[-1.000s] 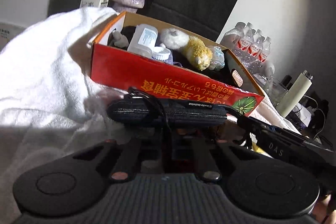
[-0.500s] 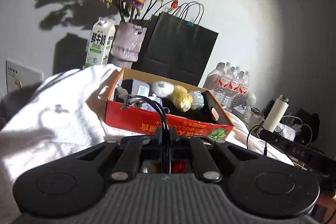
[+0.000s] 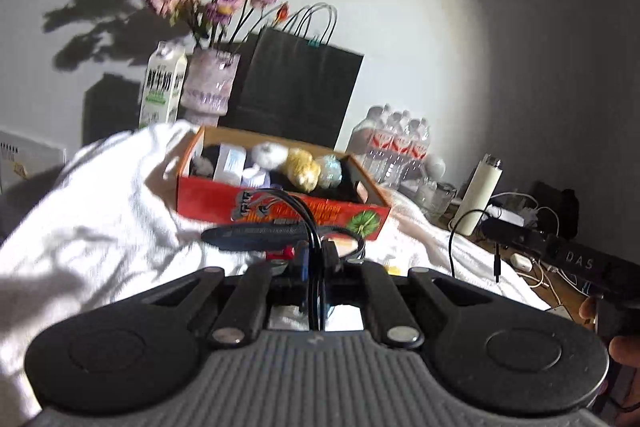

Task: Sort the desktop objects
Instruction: 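Lift the cables into the orange box and open both tools, then move both tools back toward the table items, then move both tools down toward the red flower and blue packet, then grasp the red flower with the left tool while the right tool grasps the blue packet, then carry the flower and packet over the orange box and open both tools, then move both tools back to the remaining table items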

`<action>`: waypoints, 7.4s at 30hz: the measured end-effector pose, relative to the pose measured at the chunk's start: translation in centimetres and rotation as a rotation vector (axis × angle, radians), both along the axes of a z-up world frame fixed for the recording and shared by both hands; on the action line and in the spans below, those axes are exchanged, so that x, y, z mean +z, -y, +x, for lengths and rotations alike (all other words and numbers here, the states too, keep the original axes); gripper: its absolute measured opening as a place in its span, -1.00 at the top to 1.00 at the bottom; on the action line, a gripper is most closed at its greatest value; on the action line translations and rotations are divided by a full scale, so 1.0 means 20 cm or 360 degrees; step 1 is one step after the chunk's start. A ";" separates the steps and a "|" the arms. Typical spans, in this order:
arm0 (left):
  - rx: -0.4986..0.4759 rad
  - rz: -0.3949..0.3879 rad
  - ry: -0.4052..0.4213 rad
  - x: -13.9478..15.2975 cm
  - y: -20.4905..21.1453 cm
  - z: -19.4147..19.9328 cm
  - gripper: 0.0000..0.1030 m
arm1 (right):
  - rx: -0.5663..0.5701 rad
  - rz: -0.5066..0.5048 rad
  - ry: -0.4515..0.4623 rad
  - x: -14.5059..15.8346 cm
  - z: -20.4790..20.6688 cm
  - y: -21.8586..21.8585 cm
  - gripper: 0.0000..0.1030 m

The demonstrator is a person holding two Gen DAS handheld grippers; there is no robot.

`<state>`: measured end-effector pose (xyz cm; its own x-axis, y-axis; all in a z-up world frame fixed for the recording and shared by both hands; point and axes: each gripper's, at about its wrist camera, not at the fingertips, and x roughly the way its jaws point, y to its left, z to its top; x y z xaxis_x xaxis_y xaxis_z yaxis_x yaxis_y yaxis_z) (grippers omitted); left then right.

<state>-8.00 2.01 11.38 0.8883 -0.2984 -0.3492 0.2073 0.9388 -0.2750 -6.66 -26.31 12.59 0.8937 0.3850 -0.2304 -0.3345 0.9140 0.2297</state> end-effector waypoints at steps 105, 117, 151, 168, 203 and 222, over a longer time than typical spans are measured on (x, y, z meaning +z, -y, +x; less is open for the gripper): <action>-0.0213 0.0153 -0.0289 -0.41 0.07 0.62 -0.46 | 0.0078 -0.0277 -0.0396 -0.51 0.35 -0.40 -0.27; -0.0262 0.0019 -0.0388 -0.47 0.04 0.80 0.51 | 0.0062 -0.0215 -0.0558 -0.57 0.58 -0.45 0.64; 0.0145 0.0269 0.0092 -0.29 -0.14 -0.12 0.57 | -0.0063 -0.0333 -0.0037 -0.27 -0.20 -0.30 0.80; 0.0177 0.0268 0.0152 -0.29 -0.18 -0.27 0.56 | -0.0133 -0.0306 0.0013 -0.27 -0.33 -0.28 0.79; 0.0153 0.0236 -0.0469 -0.02 -0.25 2.07 0.49 | 0.0207 -0.0419 -0.0640 0.04 2.05 -0.88 0.75; 0.0380 0.0371 -0.0538 0.14 -0.28 1.94 -0.99 | -0.0053 -0.0581 -0.0680 0.11 2.03 -0.70 -0.27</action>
<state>30.73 7.69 14.27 0.7477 0.0213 -0.6637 -0.0868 0.9941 -0.0658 33.99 -12.28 14.80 0.7020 0.1858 -0.6875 -0.2509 0.9680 0.0054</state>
